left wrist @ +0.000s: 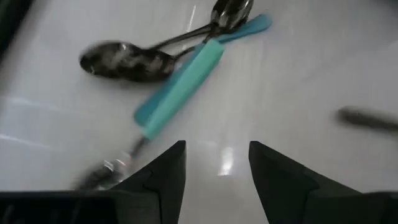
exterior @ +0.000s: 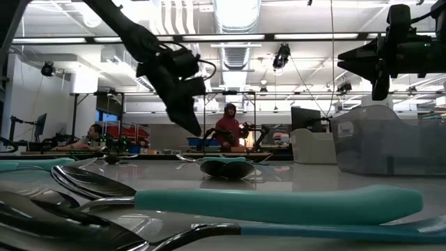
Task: Sort silverware by color (type)
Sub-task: Put the light blue spoon into the gray bin
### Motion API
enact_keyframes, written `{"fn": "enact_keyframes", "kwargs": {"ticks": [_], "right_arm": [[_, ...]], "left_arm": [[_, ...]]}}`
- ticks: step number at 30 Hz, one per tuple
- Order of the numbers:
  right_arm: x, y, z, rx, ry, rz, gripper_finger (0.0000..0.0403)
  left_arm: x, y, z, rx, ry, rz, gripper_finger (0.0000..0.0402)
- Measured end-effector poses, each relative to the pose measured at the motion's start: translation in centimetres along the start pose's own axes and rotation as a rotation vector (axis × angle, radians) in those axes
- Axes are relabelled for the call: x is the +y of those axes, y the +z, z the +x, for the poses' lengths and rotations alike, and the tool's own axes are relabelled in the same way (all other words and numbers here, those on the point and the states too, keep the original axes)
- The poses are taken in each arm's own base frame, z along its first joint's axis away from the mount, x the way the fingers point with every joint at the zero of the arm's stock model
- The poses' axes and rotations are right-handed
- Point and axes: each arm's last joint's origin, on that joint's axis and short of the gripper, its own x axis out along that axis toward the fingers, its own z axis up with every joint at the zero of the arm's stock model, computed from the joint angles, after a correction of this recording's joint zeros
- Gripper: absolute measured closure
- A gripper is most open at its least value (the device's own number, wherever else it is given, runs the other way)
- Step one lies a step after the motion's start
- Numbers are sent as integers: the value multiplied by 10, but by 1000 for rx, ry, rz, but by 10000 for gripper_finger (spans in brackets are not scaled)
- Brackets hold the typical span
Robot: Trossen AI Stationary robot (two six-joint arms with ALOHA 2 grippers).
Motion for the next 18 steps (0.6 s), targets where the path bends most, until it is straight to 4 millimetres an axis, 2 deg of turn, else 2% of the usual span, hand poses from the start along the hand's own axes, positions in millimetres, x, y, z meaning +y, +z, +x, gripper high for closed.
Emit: {"fn": "enact_keyframes", "kwargs": {"ticks": [7, 13, 18], "right_arm": [[0, 0, 0, 0, 0, 0, 330], [0, 0, 0, 0, 0, 0, 330], [0, 0, 0, 0, 0, 0, 330]], "left_arm": [[12, 17, 24, 39, -10, 120, 243], [18, 17, 45, 216, -50, 174, 243], [20, 23, 57, 287, -75, 254, 243]]}}
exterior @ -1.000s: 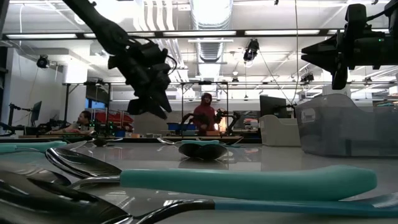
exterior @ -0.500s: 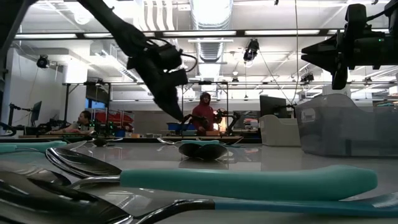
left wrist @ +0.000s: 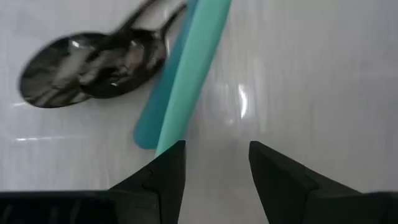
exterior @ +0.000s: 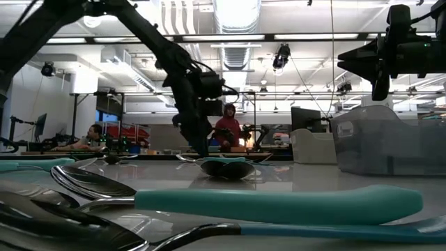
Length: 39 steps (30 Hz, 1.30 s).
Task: Sort silverware by color (type)
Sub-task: Put the light blue spoon into the gray bin
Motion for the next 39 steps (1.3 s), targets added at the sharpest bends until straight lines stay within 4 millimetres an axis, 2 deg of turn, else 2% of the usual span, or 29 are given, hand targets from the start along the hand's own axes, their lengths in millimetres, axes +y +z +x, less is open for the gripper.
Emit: {"fn": "enact_keyframes", "kwargs": {"ticks": [3, 12, 29, 33, 39], "right_arm": [[0, 0, 0, 0, 0, 0, 330], [0, 0, 0, 0, 0, 0, 330], [0, 0, 0, 0, 0, 0, 330], [0, 0, 0, 0, 0, 0, 330], [0, 0, 0, 0, 0, 0, 330]], "left_arm": [[1, 4, -2, 58, 23, 28, 243], [5, 9, -11, 57, 81, 116, 243], [13, 4, 10, 82, 100, 163, 246], [13, 3, 10, 101, 113, 147, 276], [13, 2, 9, 114, 122, 118, 373]]}}
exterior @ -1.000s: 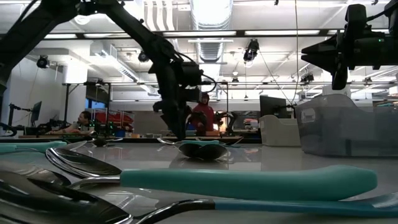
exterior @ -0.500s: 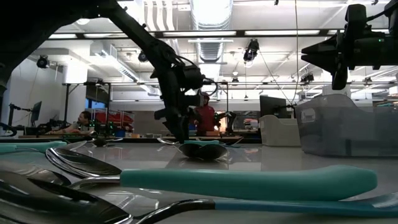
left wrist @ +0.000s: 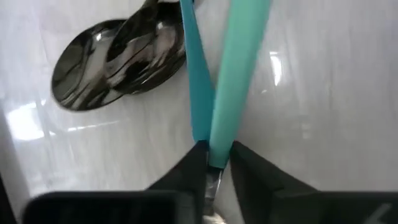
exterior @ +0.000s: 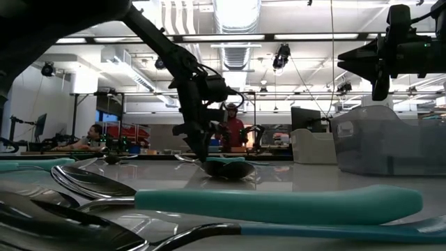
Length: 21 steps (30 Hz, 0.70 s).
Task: Sort silverware by color (type)
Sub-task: Put the light blue spoon into the gray bin
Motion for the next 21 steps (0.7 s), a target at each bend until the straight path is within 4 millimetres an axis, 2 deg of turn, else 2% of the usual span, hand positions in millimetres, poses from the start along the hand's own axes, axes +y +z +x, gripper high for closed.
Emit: {"fn": "enact_keyframes", "kwargs": {"ticks": [2, 7, 11, 21], "right_arm": [[0, 0, 0, 0, 0, 0, 330], [0, 0, 0, 0, 0, 0, 330], [0, 0, 0, 0, 0, 0, 330], [0, 0, 0, -1, 0, 0, 330]], "left_arm": [[0, 0, 0, 4, 0, -29, 387], [0, -1, -1, 12, 6, -88, 374], [-2, -2, -6, 30, -3, -116, 387], [-5, 1, -33, -8, 15, -186, 390]]}}
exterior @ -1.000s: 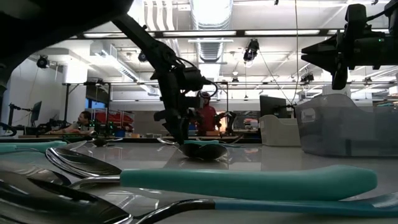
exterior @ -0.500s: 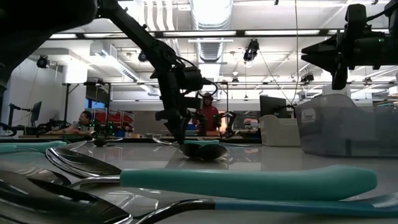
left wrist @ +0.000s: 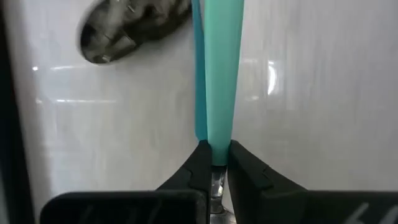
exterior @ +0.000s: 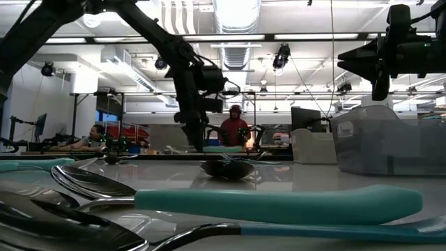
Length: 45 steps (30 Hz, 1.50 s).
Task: Sort silverware by color (type)
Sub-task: Put the light blue spoon into the gray bin
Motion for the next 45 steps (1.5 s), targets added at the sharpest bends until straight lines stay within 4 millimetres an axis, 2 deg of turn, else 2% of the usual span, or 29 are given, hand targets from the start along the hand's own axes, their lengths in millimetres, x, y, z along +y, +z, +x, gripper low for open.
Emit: {"fn": "enact_keyframes", "kwargs": {"ticks": [5, 11, 17, 23, 26, 30, 31, 33, 37, 39, 41, 45], "right_arm": [[0, 0, 0, 0, 0, 0, 330], [0, 0, 0, 0, 0, 0, 330], [0, 0, 0, 0, 0, 0, 330], [0, 0, 0, 0, 0, 0, 330], [0, 0, 0, 0, 0, 0, 330], [0, 0, 0, 0, 0, 0, 330], [0, 0, 0, 0, 1, 0, 330], [0, 0, 0, 1, 1, 0, 330], [0, 0, 0, 5, 2, -1, 330], [0, -1, 0, 7, -2, -1, 330], [0, -1, 1, 8, -3, -2, 330], [0, -1, 1, 11, -5, -3, 330]], "left_arm": [[-3, 10, -15, -102, 17, -1, 390], [-3, 44, -35, -392, 108, -34, 390], [1, 93, -61, -565, 147, -55, 390], [15, 149, -84, -740, 200, -36, 389], [26, 169, -72, -758, 205, -43, 383], [29, 169, -22, -844, 153, -118, 381], [30, 169, -16, -875, 140, -124, 383], [30, 168, -13, -886, 122, -139, 386], [32, 175, -33, -982, 83, -111, 388], [29, 180, -37, -1013, 36, -83, 388], [26, 185, -30, -1012, 12, -72, 387], [19, 192, -1, -989, -26, -86, 387]]}}
